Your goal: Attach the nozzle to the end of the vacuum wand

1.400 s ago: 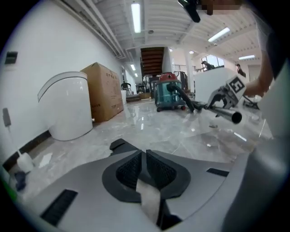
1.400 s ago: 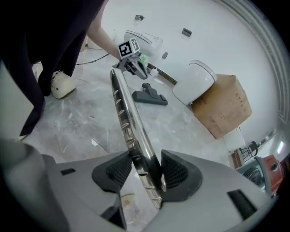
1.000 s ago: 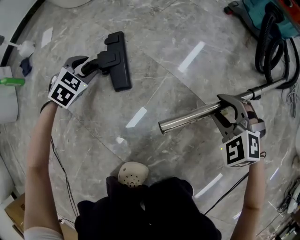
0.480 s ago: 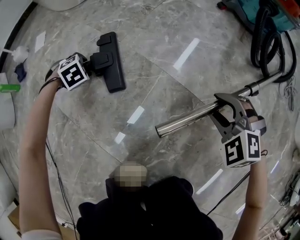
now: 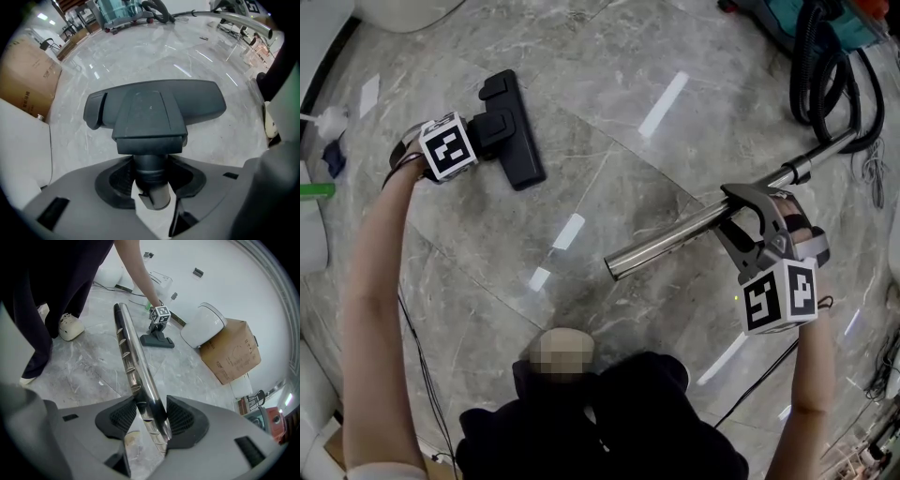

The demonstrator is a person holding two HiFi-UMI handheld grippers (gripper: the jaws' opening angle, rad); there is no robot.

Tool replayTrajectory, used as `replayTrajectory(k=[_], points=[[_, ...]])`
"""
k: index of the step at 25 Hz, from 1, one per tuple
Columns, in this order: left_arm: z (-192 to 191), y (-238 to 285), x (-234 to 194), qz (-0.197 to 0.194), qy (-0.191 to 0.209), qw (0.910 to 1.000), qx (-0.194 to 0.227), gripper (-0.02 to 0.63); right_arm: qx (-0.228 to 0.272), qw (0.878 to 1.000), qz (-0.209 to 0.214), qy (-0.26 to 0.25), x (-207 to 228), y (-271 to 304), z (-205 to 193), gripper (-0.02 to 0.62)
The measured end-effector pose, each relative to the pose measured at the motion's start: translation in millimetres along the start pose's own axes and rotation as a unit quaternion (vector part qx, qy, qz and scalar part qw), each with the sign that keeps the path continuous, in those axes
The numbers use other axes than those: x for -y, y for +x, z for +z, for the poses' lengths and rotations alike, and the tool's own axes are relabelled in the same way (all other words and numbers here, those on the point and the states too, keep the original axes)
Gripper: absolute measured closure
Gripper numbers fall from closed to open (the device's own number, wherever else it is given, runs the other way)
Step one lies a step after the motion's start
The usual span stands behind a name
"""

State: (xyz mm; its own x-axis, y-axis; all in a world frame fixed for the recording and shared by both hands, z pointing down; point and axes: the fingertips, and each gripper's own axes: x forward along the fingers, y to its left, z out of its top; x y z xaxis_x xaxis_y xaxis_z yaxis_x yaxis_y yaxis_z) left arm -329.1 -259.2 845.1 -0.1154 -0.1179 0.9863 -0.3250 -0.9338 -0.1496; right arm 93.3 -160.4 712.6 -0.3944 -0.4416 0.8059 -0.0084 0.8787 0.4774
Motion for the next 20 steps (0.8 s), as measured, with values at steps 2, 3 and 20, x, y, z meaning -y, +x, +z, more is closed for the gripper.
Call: replayTrajectory(k=[2,3,20], points=[[-10.1,2.5,7.7,-0.011,-0.031,0.9995,-0.005,0.416,0.0,1.0,-0.002,0.0,-0.3,0.7,-0.3,0.391],[-12.4,3.1,11.2,-0.016,-0.045,0.9988,0.001,0.417,0.0,1.0,-0.003,0.0,-0.3,0.7,-0.3,0.391],[61.2,-79.3,29.9,-0.193,-0.402,0.7917,0.418,0.417,-0.004,1.0,-0.012,-0.001,-1.6,-0.6,-0.9,0.391]])
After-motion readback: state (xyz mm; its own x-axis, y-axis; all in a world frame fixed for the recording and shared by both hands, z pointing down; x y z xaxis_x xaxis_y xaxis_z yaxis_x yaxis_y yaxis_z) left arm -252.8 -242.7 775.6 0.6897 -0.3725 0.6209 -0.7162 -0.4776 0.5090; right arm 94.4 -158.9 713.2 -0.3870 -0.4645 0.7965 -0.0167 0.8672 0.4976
